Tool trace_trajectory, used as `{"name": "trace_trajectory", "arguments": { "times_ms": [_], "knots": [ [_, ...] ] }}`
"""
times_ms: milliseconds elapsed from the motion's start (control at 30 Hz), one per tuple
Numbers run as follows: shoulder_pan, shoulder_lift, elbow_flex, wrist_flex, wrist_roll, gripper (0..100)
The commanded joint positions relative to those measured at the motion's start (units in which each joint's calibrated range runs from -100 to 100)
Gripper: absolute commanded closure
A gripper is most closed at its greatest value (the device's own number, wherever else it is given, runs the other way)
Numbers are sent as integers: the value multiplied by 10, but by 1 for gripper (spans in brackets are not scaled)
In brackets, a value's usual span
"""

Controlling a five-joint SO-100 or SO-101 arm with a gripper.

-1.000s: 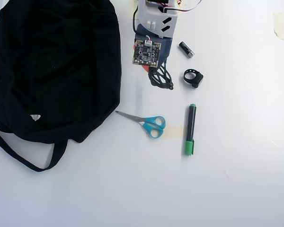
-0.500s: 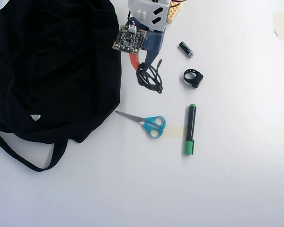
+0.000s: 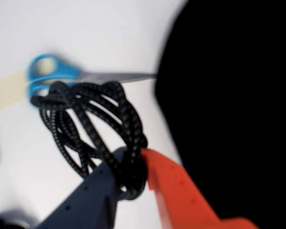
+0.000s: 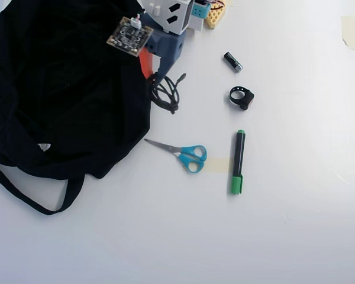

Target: Put the cable into the black bag

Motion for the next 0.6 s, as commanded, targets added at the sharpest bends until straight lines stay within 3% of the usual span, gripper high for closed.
{"name": "trace_trajectory", "arguments": {
  "times_ms": [0,300,567],
  "knots": [
    [33,-13,-29,-10,-1,98],
    [183,-12,-22,-13,5,98],
    [315,-10,15,-112,5,98]
  ]
}}
